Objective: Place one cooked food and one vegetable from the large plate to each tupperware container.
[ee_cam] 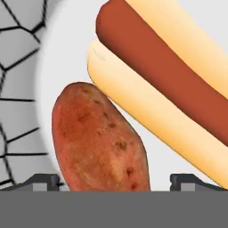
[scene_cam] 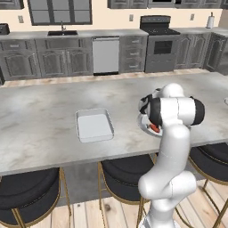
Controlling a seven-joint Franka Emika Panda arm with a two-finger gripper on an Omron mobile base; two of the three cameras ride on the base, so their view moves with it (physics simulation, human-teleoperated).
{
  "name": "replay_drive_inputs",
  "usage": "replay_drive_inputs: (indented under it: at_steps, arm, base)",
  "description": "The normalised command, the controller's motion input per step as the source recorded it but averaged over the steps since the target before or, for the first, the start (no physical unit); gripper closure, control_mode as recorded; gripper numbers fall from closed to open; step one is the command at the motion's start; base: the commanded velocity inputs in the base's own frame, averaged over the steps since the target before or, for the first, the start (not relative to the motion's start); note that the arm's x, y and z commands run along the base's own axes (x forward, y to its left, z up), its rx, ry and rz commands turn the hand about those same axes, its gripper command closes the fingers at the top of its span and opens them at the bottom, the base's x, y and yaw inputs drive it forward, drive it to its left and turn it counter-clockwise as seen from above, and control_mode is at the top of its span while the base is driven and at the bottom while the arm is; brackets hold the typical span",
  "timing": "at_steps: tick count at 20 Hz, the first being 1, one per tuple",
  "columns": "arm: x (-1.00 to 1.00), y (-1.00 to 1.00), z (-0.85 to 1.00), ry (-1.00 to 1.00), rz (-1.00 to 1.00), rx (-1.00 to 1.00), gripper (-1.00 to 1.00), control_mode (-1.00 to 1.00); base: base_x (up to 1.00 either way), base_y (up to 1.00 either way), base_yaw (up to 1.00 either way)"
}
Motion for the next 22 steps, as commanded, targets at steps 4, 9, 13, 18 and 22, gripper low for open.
replay_drive_inputs:
  at_steps: [4,9,13,18,22]
  arm:
    - [0.0,0.0,-0.14,0.0,0.0,0.0,-1.0,-1.0]
    - [0.03,0.01,-0.01,0.0,0.0,0.0,1.0,-1.0]
    - [0.0,0.28,0.33,0.0,0.01,0.0,1.0,-1.0]
    - [0.06,0.94,0.79,-0.01,0.02,0.04,1.0,-1.0]
    - [0.24,1.0,0.83,0.0,0.01,0.0,1.0,-1.0]
  base:
    - [0.0,0.0,0.0]
    - [0.0,0.0,0.0]
    - [0.0,0.0,0.0]
    - [0.0,0.0,0.0]
    - [0.0,0.0,0.0]
